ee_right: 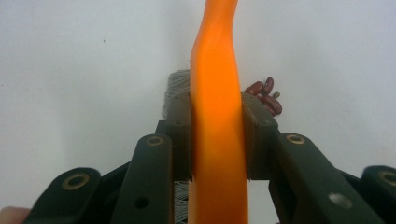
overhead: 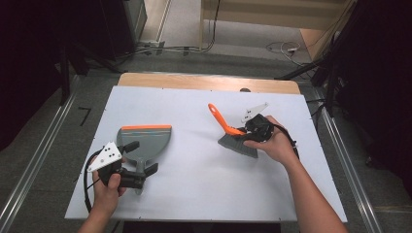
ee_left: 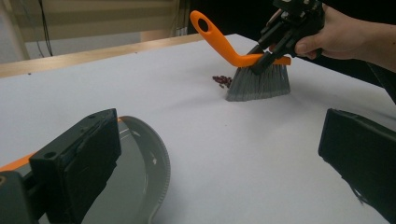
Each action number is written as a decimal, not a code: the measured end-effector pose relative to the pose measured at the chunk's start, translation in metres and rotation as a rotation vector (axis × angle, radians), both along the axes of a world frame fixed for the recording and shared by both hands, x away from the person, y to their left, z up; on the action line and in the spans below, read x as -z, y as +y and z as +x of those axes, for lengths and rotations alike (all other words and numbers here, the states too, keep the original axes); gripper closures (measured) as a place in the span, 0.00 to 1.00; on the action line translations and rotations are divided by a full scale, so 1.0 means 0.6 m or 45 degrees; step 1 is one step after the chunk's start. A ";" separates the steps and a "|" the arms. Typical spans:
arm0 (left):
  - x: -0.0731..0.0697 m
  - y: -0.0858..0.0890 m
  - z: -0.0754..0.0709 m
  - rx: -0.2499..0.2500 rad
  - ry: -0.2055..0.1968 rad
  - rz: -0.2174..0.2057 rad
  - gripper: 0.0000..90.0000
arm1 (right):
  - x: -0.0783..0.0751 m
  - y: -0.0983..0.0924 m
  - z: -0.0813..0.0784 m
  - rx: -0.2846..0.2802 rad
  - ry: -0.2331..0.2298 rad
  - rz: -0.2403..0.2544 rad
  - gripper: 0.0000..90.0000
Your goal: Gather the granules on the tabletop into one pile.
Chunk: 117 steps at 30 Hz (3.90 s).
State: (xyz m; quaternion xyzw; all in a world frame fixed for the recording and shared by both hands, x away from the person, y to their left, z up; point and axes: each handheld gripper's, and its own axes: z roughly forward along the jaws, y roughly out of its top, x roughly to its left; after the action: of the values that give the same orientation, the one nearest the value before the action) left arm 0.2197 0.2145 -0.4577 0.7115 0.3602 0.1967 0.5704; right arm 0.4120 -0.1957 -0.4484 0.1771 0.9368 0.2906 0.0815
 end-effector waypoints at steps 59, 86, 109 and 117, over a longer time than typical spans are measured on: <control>0.000 0.001 0.000 -0.002 0.000 -0.005 0.00 | -0.031 0.004 0.003 0.086 -0.009 -0.013 0.76; -0.001 0.003 -0.001 -0.003 -0.002 -0.005 0.00 | -0.011 0.020 0.008 0.169 0.128 0.009 0.76; -0.002 0.004 -0.002 -0.010 -0.005 -0.009 0.00 | -0.045 -0.016 -0.024 0.275 0.070 0.158 0.76; -0.002 0.002 -0.001 -0.006 -0.004 -0.003 0.00 | -0.049 -0.046 -0.059 0.340 0.085 0.230 0.76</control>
State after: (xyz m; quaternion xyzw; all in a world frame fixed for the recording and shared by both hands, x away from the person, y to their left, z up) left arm 0.2188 0.2158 -0.4568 0.7097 0.3613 0.1988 0.5712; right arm 0.3763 -0.2235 -0.4193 0.3162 0.8771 0.3543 0.0718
